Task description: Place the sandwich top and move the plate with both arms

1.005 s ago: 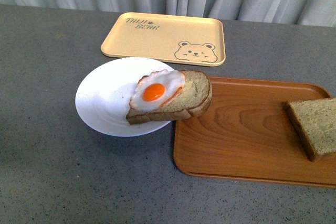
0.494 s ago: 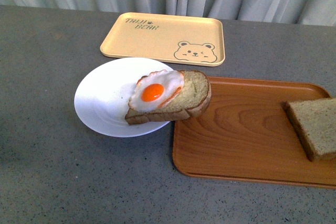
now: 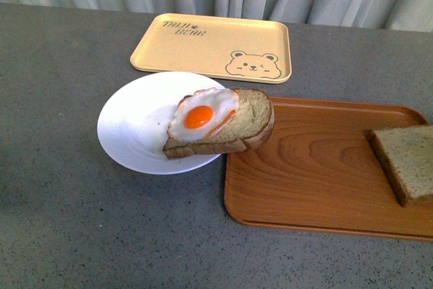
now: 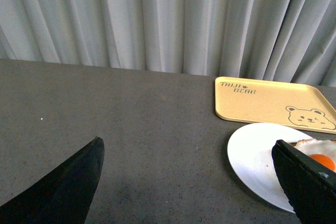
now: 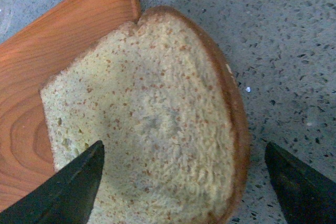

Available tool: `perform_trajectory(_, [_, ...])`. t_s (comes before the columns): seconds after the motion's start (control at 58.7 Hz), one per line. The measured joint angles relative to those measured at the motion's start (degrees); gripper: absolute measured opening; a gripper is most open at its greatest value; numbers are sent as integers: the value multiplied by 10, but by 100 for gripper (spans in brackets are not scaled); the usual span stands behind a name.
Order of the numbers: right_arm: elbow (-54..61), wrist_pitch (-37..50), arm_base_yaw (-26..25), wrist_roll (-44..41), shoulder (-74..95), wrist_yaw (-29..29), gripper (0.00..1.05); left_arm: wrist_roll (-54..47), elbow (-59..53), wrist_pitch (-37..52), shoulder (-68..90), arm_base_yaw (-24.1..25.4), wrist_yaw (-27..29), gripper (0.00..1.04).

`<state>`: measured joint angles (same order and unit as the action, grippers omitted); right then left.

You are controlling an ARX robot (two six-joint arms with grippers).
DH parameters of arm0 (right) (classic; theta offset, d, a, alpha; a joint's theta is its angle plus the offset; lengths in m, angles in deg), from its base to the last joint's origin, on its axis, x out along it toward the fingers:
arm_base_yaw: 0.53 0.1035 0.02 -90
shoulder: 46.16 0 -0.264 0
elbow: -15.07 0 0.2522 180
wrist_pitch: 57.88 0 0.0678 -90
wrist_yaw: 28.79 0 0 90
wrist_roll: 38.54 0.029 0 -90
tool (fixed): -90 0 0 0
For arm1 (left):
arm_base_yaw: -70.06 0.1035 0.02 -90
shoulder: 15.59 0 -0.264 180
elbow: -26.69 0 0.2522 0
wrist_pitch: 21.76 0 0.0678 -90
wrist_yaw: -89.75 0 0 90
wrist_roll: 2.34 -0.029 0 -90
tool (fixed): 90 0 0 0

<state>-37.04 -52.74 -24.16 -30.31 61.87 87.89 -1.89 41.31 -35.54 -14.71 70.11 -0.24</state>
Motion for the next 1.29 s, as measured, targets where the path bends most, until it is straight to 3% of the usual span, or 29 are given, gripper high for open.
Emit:
perform_trajectory(0.477, [4,-3,5,34,-55,23,4,0,0,0,0,0,0,96])
perform_trajectory(0.716, [-23,-11,63,105,-156,36,3,0,0,0,0,0,0,96])
perform_trajectory(1.125, [-172,61,362,207,-85,-112,3,0,0,0,0,0,0,96])
perform_trajectory(1.295, [-197,82,457,237,-13,-152,3,0,0,0,0,0,0,96])
